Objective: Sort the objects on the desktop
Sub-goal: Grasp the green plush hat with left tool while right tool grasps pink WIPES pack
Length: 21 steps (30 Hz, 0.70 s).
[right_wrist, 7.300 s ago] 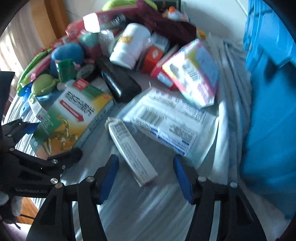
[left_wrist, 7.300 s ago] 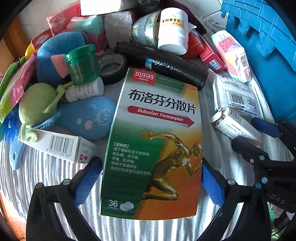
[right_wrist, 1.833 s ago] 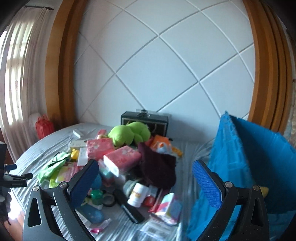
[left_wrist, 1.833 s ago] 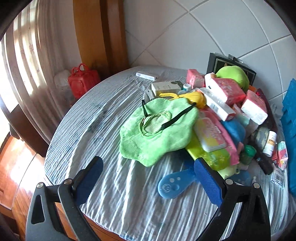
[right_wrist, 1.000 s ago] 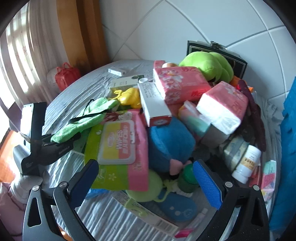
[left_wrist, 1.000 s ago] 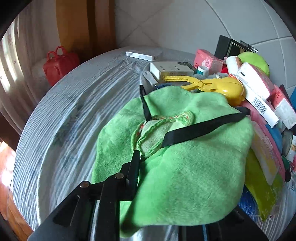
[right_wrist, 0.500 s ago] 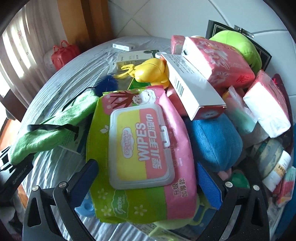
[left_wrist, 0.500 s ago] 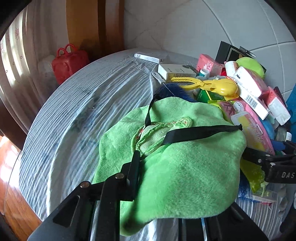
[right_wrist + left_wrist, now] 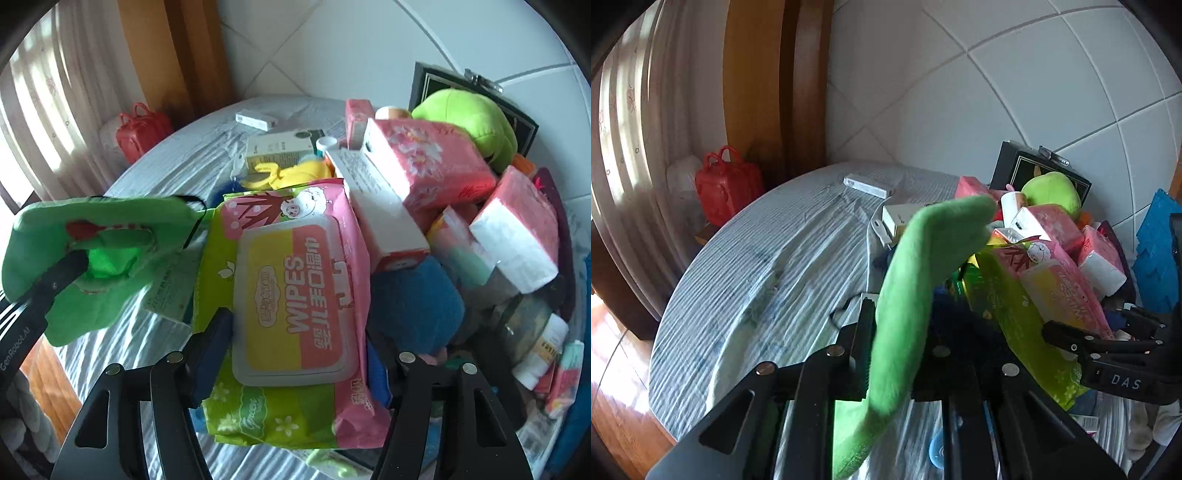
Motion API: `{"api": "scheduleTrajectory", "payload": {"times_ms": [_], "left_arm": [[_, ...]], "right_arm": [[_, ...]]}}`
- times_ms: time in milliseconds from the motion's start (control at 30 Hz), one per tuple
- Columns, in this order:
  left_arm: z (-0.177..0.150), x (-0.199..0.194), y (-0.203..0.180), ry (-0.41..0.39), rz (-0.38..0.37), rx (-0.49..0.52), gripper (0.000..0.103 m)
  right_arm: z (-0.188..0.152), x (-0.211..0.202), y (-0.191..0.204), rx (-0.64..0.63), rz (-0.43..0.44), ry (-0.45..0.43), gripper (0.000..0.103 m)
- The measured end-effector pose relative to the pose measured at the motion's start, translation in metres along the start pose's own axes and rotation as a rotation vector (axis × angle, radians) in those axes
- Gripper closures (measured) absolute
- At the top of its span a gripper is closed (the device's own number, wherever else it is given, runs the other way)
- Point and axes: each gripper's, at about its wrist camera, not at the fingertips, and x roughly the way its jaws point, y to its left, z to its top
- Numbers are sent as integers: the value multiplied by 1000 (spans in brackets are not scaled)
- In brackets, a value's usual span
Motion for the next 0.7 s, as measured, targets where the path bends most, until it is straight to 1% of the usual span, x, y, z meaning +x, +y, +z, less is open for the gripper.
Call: {"api": "scheduleTrajectory", "payload": {"times_ms": [67,167,333,400,433,467,500,533,567,600,633,700], "left_arm": [[5,-5,-2,-13,-3,-3,89],[9,-13,0,-32,-8,-5,89],[12,-23,2,-39,-18,21,89],[9,-21,3,-5,-23,38,89],[5,-16,4,34,-15,35,84],[0,-9,5,87,-8,32,69],[-7,-5,4,121,-12,33,59],[-14,-2,2,139,-21,31,39],[-21,2,0,155,-25,29,23],[-27,4,-5,172,-27,28,16],[-32,6,-9,182,-37,27,6],[-39,7,-20,194,-84,15,5]], "right_arm": [[4,-16,-2,-4,4,-32,38],[7,-37,-9,-9,-13,-73,38],[2,-56,-25,18,-26,-98,38],[-1,-60,-29,27,-25,-97,38],[-3,-61,-31,30,-24,-94,38],[-5,-62,-33,31,-22,-92,38],[-8,-62,-35,33,-23,-89,38],[-11,-61,-38,35,-26,-84,38],[-14,-59,-41,39,-26,-77,38],[-18,-57,-45,49,-26,-68,38],[-22,-55,-48,58,-24,-59,38],[-29,-49,-56,72,-24,-40,38]]}}
